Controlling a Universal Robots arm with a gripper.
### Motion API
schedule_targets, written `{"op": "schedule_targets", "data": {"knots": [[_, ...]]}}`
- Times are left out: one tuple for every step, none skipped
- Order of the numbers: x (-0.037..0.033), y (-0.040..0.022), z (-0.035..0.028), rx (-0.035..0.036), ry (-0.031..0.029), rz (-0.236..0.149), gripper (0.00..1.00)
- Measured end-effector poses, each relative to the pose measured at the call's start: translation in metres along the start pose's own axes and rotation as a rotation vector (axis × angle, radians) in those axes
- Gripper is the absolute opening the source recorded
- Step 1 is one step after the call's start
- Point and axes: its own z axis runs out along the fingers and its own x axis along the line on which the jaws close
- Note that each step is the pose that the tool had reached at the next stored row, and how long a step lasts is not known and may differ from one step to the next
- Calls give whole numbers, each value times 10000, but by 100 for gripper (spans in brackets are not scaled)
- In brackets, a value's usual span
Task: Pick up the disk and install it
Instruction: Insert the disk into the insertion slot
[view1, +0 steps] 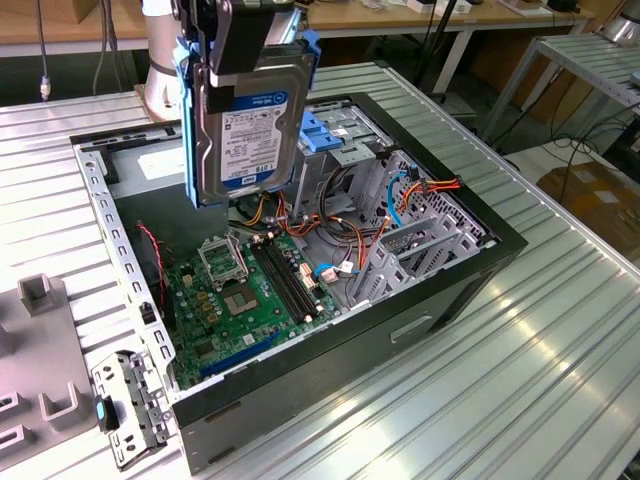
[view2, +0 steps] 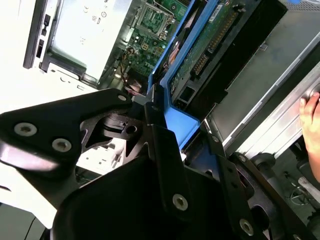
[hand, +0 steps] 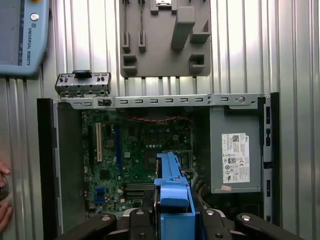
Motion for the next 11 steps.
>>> {"op": "schedule_targets", "data": {"knots": [[11, -1, 0, 0, 0, 0, 37], [22, -1, 1, 0, -1, 0, 37], [33, -3, 1, 0, 0, 1, 37], [44, -6, 1, 1, -1, 0, 37], [51, -29, 2, 0, -1, 0, 37], [52, -57, 2, 0, 0, 0, 37], [52, -82, 2, 0, 0, 0, 37], [51, -108, 2, 0, 0, 0, 37], [50, -138, 3, 0, 0, 1, 37], [49, -160, 3, 0, 0, 0, 37], [48, -197, 3, 0, 0, 0, 37]]}}
